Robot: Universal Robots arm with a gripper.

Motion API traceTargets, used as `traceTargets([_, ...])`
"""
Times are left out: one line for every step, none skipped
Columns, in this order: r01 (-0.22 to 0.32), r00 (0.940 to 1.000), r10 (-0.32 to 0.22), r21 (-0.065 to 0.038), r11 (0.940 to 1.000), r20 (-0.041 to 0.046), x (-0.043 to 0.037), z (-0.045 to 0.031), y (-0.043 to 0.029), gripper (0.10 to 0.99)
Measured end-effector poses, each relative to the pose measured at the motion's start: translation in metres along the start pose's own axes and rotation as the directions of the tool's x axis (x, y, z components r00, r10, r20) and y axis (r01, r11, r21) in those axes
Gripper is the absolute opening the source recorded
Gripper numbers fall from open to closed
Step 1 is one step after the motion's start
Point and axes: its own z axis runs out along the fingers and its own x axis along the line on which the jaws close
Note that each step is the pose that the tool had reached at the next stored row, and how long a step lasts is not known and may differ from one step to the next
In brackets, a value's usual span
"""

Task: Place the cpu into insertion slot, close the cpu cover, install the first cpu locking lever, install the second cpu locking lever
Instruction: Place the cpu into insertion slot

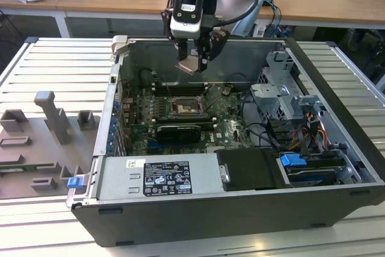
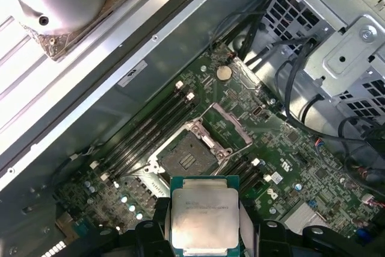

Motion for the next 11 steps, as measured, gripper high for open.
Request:
traceTargets([-0.013, 0.9999, 0.013, 0.000, 0.9999, 0.0012, 0.0000, 0.0002, 0.0000, 0.541])
traceTargets([-0.029, 0.9996, 0.029, -0.001, 0.9996, 0.0026, 0.0000, 0.0004, 0.0000, 0.541])
traceTargets([-0.045, 0.9990, 0.045, -0.001, 0.9990, 0.0040, 0.0000, 0.0006, -0.0001, 0.541])
traceTargets([-0.052, 0.9986, 0.052, -0.001, 0.9986, 0.0046, 0.0000, 0.0008, 0.0000, 0.541])
traceTargets([-0.060, 0.9982, 0.060, -0.001, 0.9982, 0.0053, 0.0000, 0.0009, 0.0000, 0.541])
traceTargets([-0.074, 0.9972, 0.074, -0.002, 0.9972, 0.0066, 0.0000, 0.0011, -0.0001, 0.541])
traceTargets([-0.081, 0.9967, 0.081, -0.002, 0.9967, 0.0072, 0.0000, 0.0013, -0.0001, 0.541])
traceTargets([-0.088, 0.9961, 0.088, -0.002, 0.9961, 0.0078, 0.0000, 0.0014, -0.0001, 0.541])
traceTargets([-0.097, 0.9952, 0.097, -0.002, 0.9953, 0.0085, 0.0000, 0.0015, -0.0002, 0.541])
traceTargets([-0.103, 0.9947, 0.103, -0.002, 0.9947, 0.0090, 0.0000, 0.0015, -0.0002, 0.541])
traceTargets([-0.109, 0.9940, 0.109, -0.003, 0.9941, 0.0096, 0.0000, 0.0016, -0.0002, 0.541])
